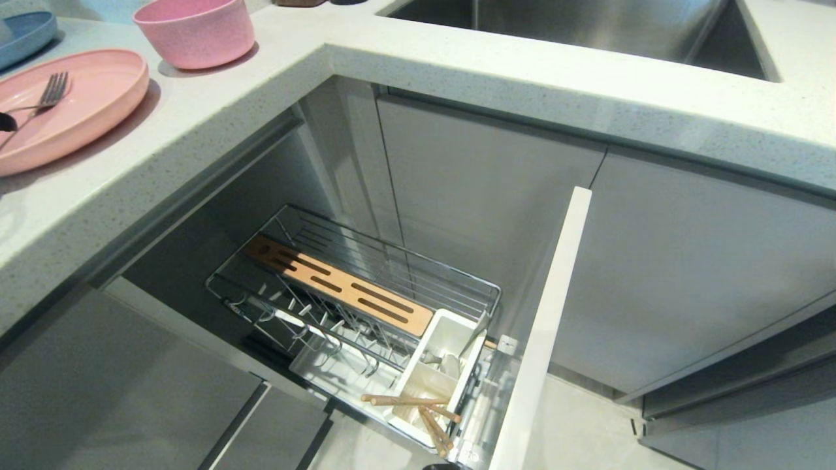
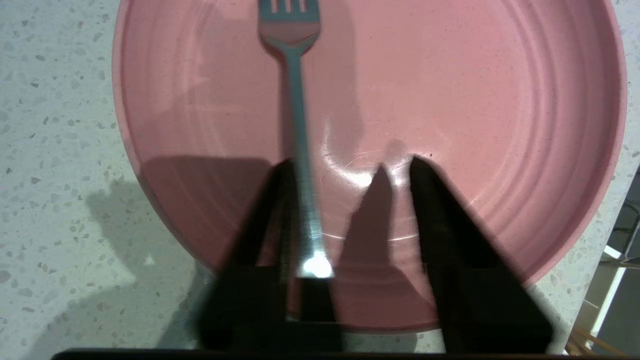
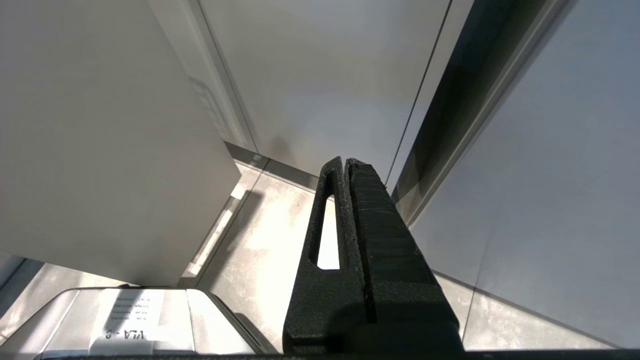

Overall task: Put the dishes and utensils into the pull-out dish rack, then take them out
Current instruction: Pick up the fork and place it in the cupboard

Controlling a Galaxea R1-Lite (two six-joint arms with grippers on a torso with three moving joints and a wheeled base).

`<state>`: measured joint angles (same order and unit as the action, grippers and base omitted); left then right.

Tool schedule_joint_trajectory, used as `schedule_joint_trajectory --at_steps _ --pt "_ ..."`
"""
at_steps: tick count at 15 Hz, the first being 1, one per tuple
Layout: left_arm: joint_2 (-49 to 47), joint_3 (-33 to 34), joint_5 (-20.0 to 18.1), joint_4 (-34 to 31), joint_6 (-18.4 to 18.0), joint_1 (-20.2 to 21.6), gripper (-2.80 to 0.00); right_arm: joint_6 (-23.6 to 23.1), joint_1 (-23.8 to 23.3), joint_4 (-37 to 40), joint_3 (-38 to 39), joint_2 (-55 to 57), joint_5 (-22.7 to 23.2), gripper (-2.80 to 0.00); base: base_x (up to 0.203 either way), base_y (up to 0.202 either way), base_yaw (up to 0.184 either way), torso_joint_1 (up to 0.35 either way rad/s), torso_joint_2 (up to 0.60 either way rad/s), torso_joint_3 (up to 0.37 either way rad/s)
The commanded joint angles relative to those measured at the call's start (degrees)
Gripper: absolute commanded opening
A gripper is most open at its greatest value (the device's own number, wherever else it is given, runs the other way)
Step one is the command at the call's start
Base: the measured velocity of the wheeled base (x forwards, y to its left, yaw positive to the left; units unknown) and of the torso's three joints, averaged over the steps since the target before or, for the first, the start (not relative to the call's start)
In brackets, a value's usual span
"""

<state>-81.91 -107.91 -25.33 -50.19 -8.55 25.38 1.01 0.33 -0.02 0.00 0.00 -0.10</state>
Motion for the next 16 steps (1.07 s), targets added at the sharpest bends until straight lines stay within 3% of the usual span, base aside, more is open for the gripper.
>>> schedule_joint_trajectory --at_steps 1,9,12,16 --pt "-0.09 -0.02 -0.16 -0.26 -0.07 0.02 -2.80 0.01 0.02 -0.02 0.09 0.00 0.01 -2.80 0.000 0.000 0.000 0.000 0.00 0.000" --pt "0.80 -1.73 -0.33 -0.19 0.83 -0.01 -2.80 0.01 0.02 0.01 0.09 0.00 0.00 -2.80 0.000 0.000 0.000 0.000 0.00 0.000" --pt "3.73 -2.48 -0.42 2.93 7.80 -1.55 -2.80 -0.04 0.02 0.01 0.09 0.00 0.00 -2.80 0.000 0.000 0.000 0.000 0.00 0.000" --pt "8.22 -2.43 -0.42 5.33 17.56 -8.29 -2.80 0.03 0.02 -0.04 0.09 0.00 0.01 -2.80 0.000 0.000 0.000 0.000 0.00 0.000"
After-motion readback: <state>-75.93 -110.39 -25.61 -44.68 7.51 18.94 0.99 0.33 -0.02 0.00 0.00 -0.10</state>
